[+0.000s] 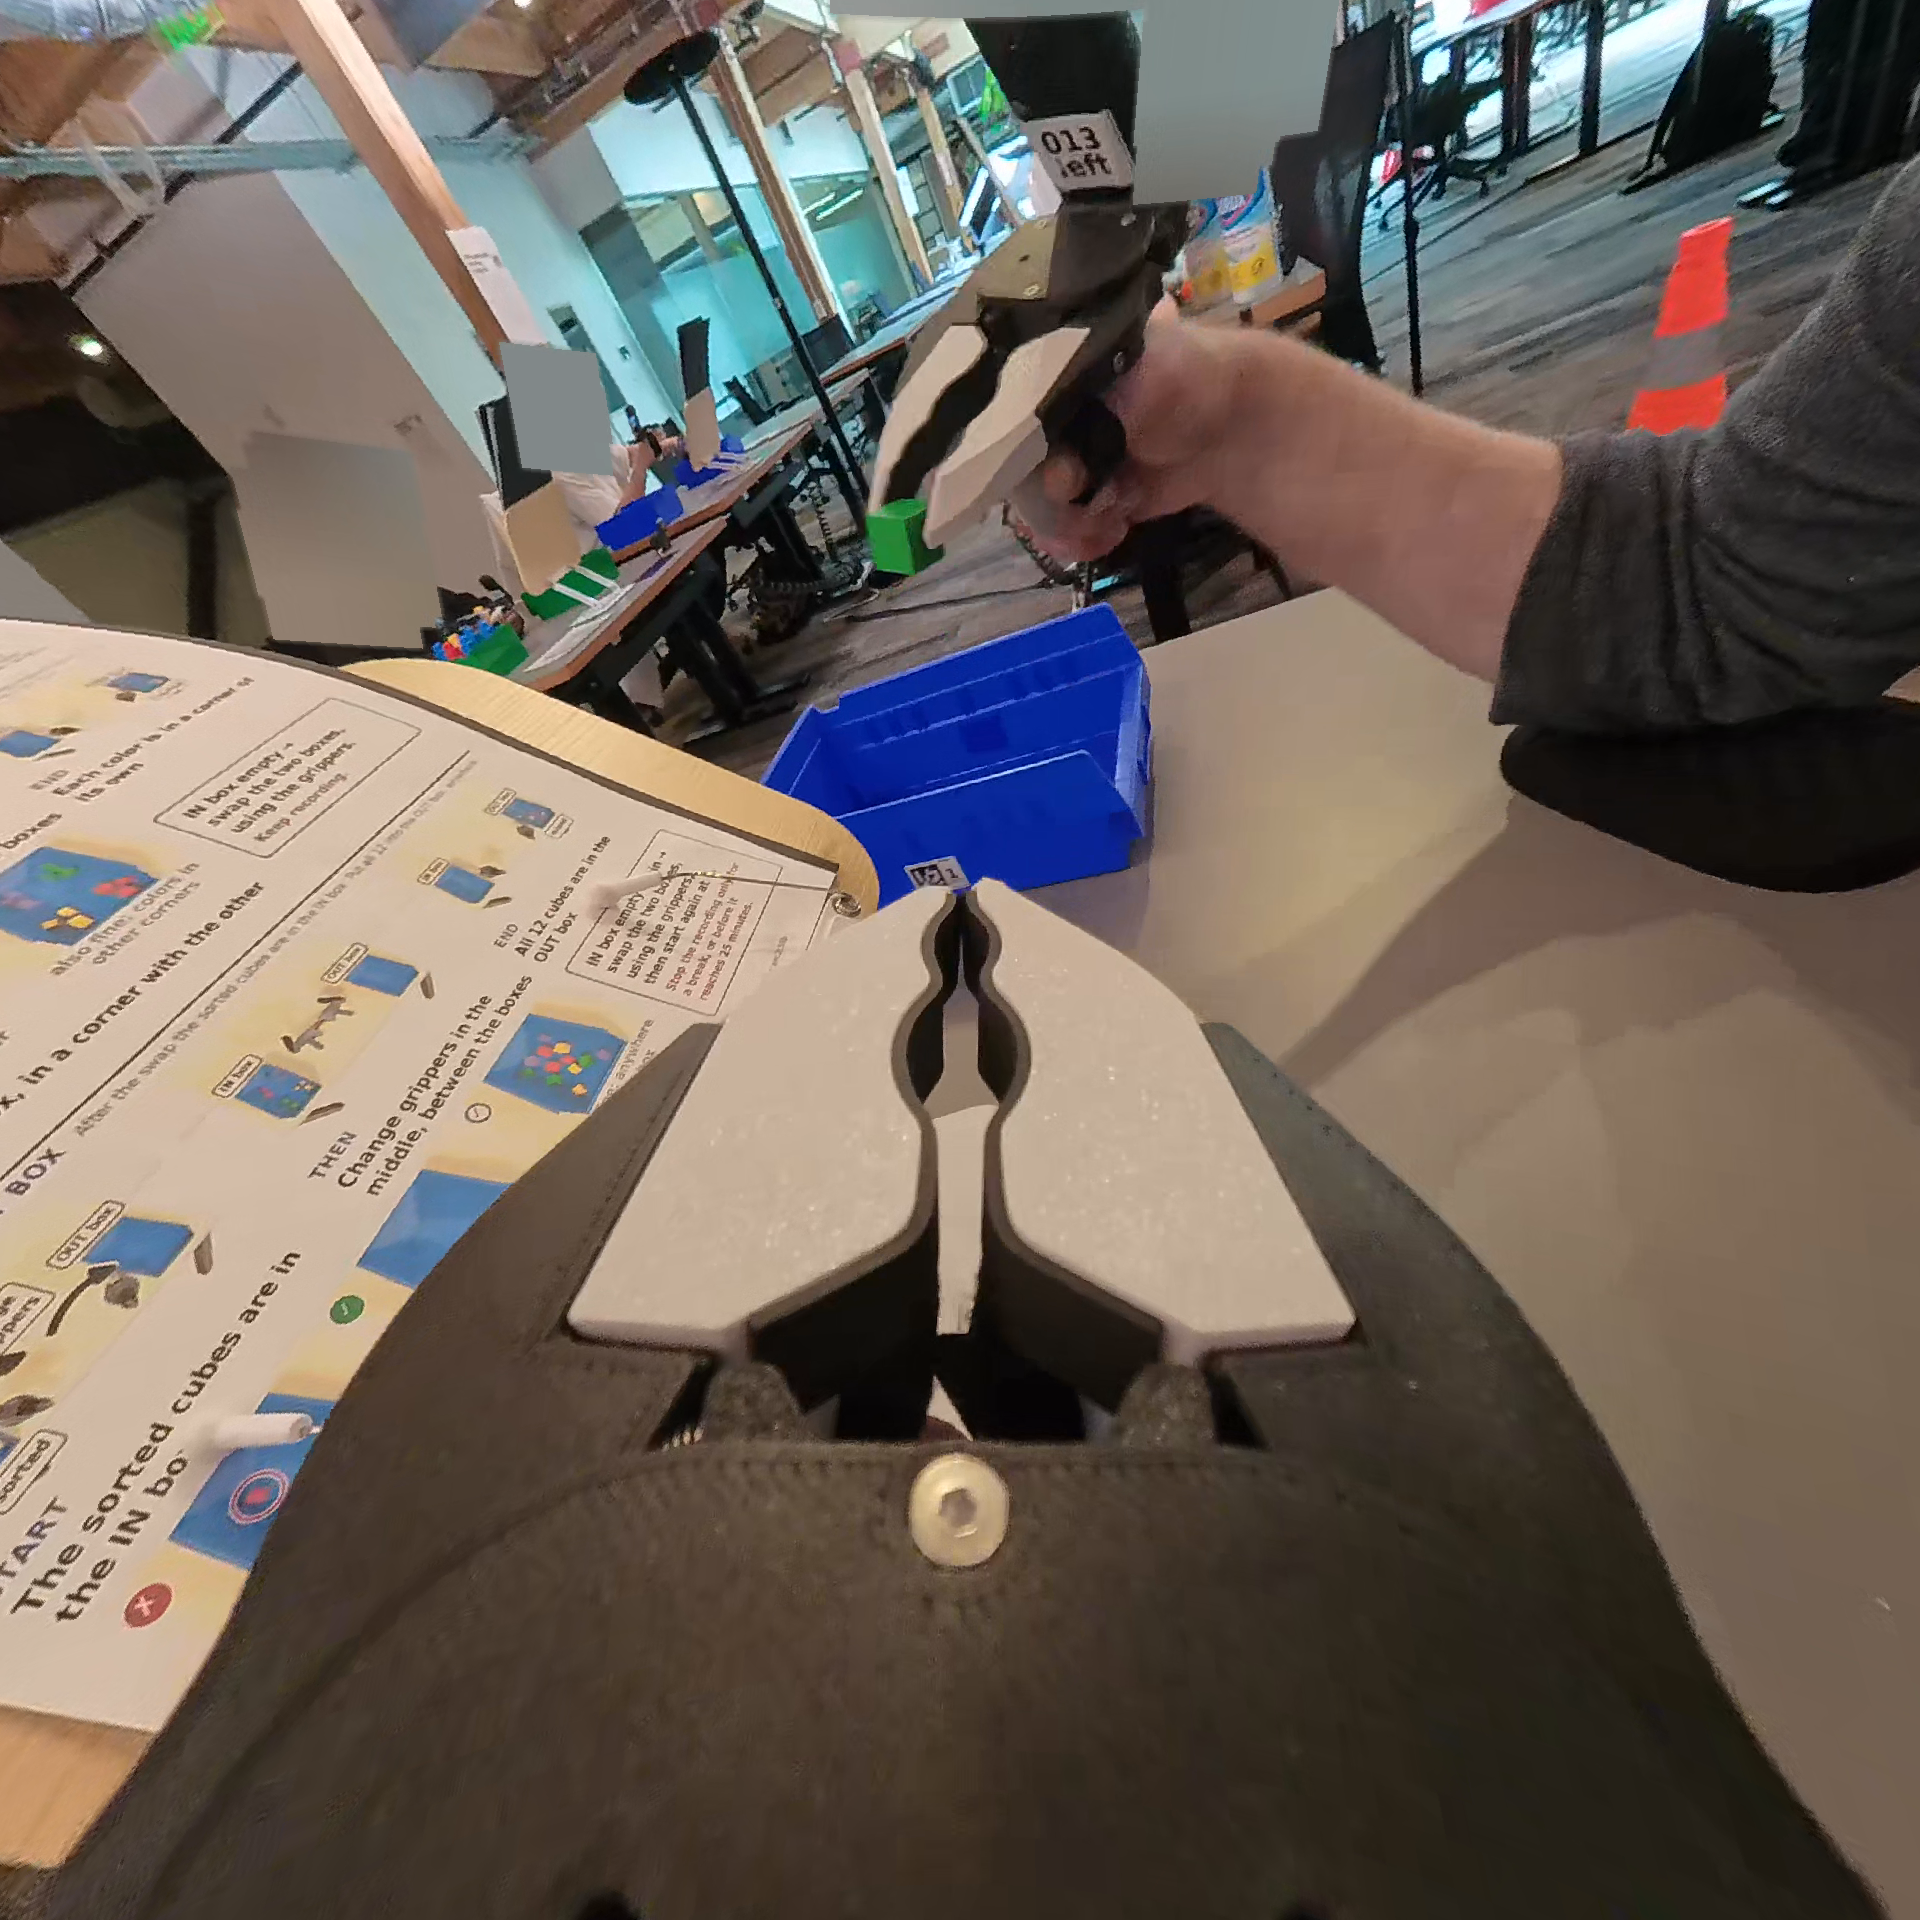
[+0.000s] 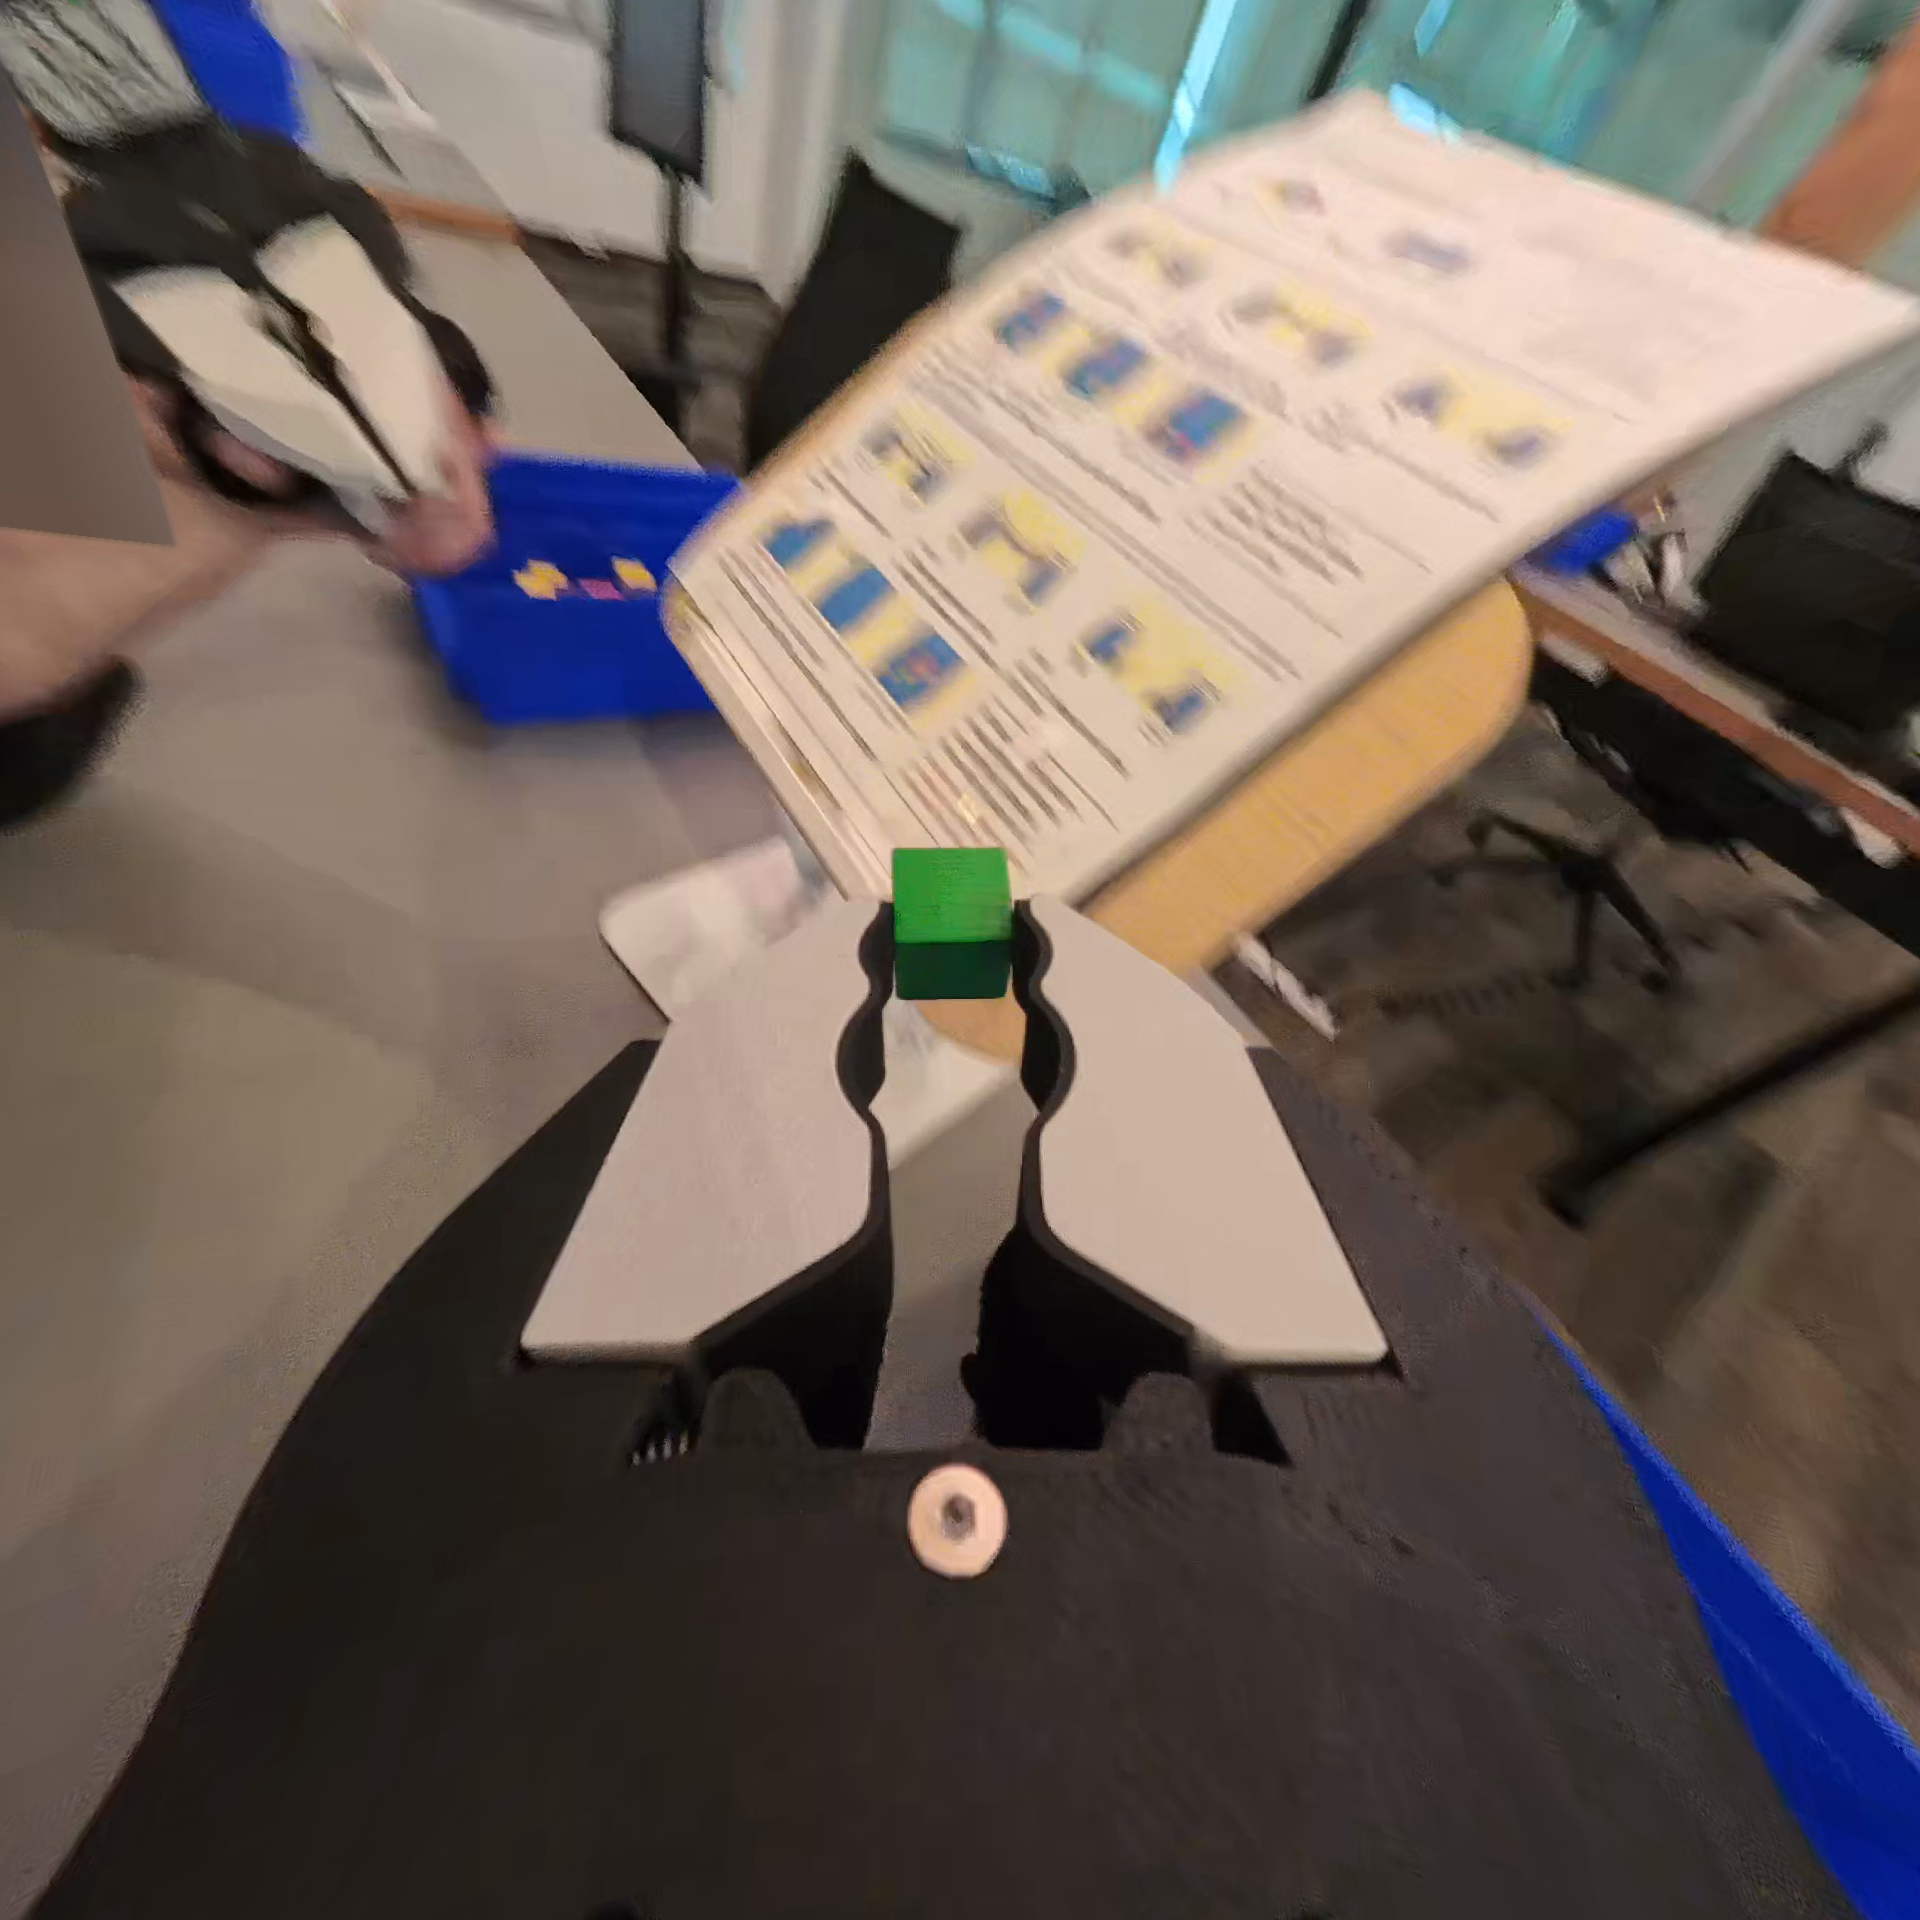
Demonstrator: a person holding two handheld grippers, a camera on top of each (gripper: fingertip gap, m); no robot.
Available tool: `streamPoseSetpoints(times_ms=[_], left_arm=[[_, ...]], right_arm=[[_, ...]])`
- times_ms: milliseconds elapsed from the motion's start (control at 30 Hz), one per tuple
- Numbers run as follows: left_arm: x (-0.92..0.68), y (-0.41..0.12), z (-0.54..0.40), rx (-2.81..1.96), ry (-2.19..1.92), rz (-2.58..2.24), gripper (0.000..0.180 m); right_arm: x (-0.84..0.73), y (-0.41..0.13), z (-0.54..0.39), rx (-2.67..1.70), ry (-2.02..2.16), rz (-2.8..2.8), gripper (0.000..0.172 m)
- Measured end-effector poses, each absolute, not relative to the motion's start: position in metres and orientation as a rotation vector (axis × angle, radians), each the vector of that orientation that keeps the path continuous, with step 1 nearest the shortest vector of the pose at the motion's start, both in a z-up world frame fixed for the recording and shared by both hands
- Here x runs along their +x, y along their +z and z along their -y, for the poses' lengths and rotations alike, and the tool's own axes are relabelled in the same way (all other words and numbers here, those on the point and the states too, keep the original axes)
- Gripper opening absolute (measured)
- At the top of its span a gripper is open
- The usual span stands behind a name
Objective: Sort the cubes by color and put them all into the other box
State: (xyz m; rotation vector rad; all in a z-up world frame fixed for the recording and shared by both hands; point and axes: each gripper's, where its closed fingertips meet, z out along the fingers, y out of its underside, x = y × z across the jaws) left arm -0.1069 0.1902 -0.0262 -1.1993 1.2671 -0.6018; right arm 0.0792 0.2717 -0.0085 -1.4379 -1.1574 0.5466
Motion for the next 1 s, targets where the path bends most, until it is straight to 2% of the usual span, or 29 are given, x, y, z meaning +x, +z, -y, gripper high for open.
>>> streamPoseSetpoints(times_ms=[233,633,1000], left_arm=[[-0.103,-0.035,-0.203,-1.245,-0.551,-1.266,0.0],[-0.112,-0.019,-0.213,-1.251,-0.489,-1.194,0.0],[-0.114,-0.027,-0.22,-1.275,-0.445,-1.204,0.0]], right_arm=[[0.17,-0.053,-0.319,-1.739,0.321,1.06,0.022],[0.237,-0.12,-0.343,-2.1,0.052,1.027,0.022],[0.259,-0.203,-0.339,-2.419,0.041,1.157,0.022]])
